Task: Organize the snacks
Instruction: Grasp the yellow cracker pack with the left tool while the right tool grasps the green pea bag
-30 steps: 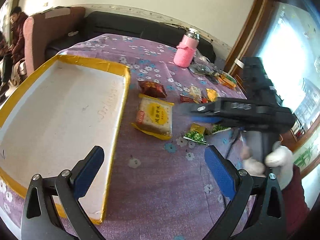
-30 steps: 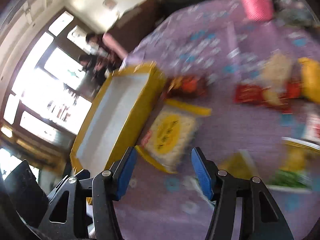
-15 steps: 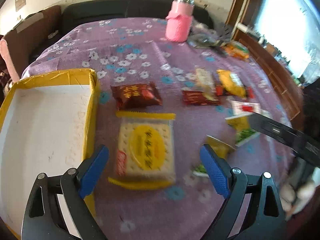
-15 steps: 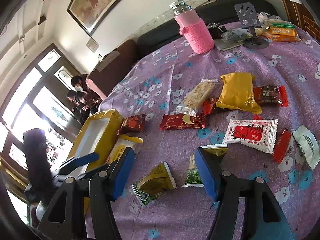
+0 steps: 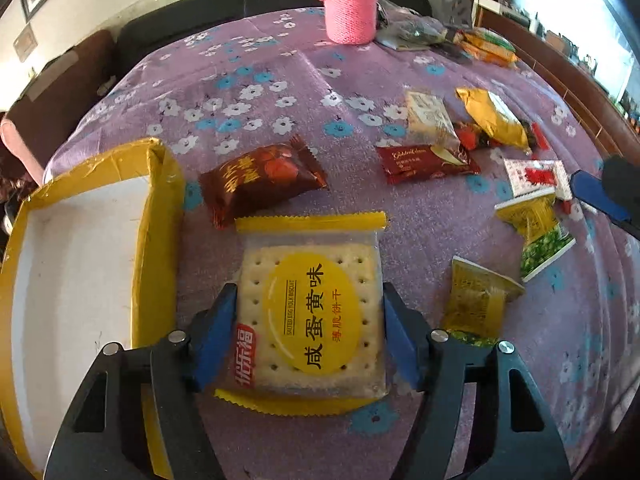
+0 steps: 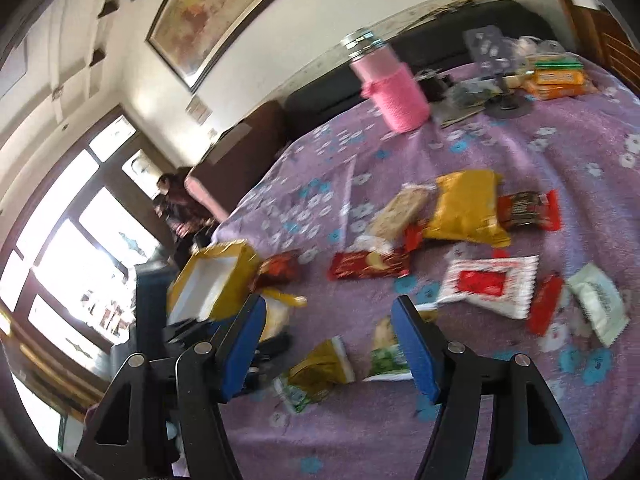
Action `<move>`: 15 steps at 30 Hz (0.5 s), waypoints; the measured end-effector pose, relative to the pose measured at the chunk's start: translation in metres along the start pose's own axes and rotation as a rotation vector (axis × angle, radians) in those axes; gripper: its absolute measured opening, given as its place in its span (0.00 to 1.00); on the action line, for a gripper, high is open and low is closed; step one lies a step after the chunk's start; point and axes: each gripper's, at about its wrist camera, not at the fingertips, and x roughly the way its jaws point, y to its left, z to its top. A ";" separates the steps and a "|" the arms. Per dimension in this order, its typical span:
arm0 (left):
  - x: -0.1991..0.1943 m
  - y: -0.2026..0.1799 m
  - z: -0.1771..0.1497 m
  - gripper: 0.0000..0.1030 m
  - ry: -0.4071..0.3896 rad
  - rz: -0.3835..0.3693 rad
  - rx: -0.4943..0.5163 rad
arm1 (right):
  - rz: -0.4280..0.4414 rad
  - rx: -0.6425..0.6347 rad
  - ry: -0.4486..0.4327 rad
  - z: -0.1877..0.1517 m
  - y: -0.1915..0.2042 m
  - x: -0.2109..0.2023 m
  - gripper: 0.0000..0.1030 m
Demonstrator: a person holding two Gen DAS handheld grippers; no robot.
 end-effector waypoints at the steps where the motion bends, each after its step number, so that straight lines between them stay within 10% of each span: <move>1: -0.002 0.001 -0.001 0.66 -0.004 -0.002 -0.007 | -0.012 0.006 -0.003 0.002 -0.003 0.000 0.66; 15: -0.076 0.035 -0.045 0.66 -0.168 -0.132 -0.190 | -0.262 -0.115 0.092 -0.016 0.001 0.042 0.65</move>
